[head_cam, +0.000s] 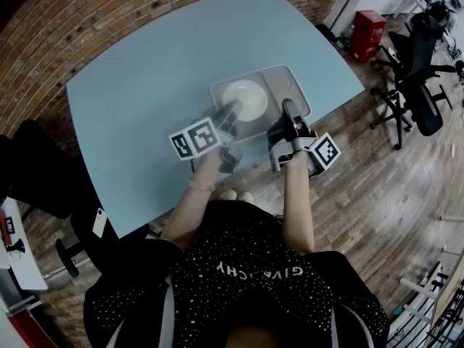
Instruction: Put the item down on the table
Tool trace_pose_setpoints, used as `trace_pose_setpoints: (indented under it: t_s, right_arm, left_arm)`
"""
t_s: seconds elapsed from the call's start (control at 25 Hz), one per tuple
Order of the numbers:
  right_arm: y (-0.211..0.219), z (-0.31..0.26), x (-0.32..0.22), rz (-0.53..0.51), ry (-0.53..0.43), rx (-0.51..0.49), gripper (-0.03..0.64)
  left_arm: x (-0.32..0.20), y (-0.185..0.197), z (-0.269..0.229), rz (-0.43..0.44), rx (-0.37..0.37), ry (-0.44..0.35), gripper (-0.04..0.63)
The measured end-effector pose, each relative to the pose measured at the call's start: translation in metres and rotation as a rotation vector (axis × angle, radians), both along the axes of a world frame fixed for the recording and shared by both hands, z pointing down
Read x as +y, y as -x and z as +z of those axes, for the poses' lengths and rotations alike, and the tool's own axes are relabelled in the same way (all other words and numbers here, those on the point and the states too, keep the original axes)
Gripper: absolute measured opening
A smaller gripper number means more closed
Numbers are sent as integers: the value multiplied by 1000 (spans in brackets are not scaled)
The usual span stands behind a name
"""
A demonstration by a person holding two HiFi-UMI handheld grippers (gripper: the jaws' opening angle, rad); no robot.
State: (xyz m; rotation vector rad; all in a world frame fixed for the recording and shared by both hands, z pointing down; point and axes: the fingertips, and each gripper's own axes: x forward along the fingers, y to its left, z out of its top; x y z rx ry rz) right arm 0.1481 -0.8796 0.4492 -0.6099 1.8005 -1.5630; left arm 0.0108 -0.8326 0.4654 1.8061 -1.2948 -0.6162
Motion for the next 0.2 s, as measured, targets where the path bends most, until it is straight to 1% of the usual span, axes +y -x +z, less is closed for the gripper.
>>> trace_pose_setpoints:
  t_s: [0.2]
  right_arm:
    - [5,2,6,-11,-2,2,12]
  left_arm:
    - [5,5,6,-9,-9,15,12]
